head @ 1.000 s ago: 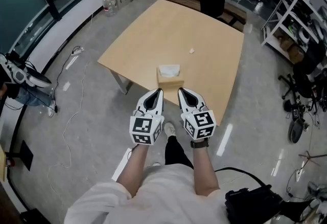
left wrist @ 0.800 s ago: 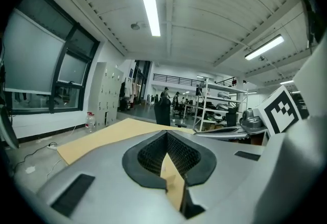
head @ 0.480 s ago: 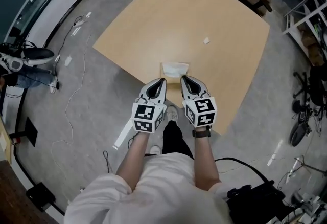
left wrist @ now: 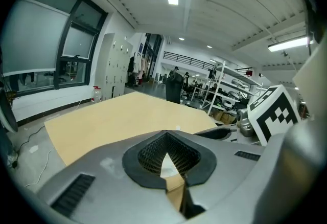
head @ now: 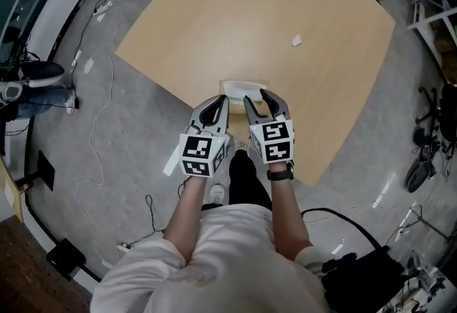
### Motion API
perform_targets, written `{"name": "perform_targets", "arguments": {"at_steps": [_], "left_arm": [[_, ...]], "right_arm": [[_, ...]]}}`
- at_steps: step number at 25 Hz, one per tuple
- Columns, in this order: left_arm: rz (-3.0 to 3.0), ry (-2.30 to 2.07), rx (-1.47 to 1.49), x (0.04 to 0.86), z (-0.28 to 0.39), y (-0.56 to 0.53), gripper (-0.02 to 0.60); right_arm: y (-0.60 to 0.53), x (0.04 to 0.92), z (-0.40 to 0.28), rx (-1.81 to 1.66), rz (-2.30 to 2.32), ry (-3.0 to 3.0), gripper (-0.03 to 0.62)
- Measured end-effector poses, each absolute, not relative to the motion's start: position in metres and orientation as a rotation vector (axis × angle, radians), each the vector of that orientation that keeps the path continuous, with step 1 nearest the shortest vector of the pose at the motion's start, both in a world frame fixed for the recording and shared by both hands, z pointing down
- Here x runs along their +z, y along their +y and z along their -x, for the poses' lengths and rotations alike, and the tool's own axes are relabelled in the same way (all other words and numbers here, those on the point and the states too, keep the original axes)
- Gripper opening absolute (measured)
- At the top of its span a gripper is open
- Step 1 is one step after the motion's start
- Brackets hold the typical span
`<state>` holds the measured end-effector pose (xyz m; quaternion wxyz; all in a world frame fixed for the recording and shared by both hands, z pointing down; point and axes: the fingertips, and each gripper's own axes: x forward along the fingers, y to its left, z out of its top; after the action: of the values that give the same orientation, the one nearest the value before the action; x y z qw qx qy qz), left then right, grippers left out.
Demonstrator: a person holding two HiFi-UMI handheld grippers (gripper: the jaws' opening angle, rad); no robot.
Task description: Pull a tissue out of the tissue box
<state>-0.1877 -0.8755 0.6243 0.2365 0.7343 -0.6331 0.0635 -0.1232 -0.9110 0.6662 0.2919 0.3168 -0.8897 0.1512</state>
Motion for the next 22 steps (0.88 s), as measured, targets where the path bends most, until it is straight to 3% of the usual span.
{"name": "perform_targets", "arguments": {"at_steps": [6,19,21,22], "left_arm": [[-1.97,-1.731,0.189,0.641,0.201,-0.884,0.001],[-1.939,-1.69,0.193,0.66,0.217,-0.884,0.002],[-1.941,-1.688,0.194,0.66,0.217,-0.881,0.002],[-1.945,-1.685,0.194,0.66,0.216,-0.879,0.002]], "right_arm": [[-0.923,0.697,0.133,0.343,-0.83,-2.282,0.209],[-0.93,0.748,0.148,0.279,-0.879,-2.175,0.206],[-0.929,0.75,0.147,0.245,-0.908,-2.158,0.174],[-0.929,0.751,0.146,0.247,-0.922,-2.156,0.125]]}}
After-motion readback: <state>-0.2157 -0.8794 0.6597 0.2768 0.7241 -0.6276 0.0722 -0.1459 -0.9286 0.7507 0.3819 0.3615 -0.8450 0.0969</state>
